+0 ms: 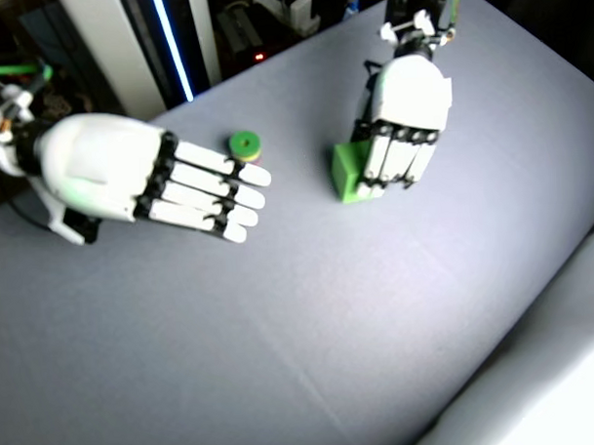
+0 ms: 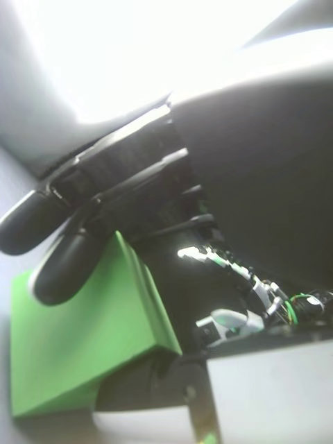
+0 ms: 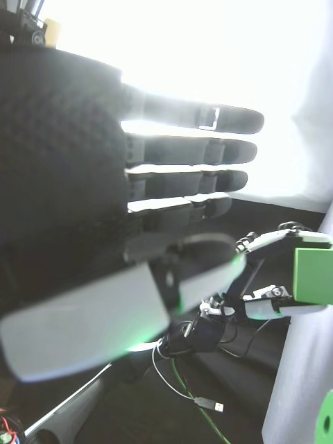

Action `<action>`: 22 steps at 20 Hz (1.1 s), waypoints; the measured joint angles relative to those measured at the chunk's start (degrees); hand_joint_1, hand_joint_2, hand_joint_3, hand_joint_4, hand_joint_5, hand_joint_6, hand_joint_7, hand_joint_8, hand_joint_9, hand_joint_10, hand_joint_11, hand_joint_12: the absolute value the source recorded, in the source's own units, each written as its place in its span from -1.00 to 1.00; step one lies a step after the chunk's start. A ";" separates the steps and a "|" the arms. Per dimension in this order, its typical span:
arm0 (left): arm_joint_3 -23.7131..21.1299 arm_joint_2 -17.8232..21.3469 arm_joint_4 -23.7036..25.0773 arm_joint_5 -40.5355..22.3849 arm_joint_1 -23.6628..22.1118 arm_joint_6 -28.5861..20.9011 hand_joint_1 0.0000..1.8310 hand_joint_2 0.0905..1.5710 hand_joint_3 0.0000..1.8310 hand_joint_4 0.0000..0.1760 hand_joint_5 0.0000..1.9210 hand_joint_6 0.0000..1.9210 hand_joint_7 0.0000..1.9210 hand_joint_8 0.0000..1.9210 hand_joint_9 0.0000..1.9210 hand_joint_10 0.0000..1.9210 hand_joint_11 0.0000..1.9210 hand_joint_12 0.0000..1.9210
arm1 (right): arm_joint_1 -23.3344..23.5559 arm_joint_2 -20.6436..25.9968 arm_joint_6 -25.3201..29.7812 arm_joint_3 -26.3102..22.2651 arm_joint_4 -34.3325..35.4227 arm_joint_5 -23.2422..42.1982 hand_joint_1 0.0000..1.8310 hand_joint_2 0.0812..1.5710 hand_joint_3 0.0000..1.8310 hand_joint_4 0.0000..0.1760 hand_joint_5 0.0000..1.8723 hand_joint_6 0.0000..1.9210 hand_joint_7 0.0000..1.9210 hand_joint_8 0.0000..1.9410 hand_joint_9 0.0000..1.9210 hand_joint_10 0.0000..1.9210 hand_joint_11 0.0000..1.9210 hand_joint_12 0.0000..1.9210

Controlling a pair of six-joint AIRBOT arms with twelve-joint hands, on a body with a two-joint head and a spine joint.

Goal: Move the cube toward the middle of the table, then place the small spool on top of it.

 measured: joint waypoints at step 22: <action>-18.25 22.18 -11.74 -26.08 19.02 0.26 -0.12 0.27 -1.00 -0.26 -0.67 -1.00 -0.82 -1.00 -0.88 -1.00 -1.00 -0.72 | 1.88 2.73 2.54 -2.75 -10.36 -0.20 -0.07 0.34 -1.00 -0.95 -0.65 -1.00 -0.45 -0.99 -0.34 -0.97 -0.75 0.25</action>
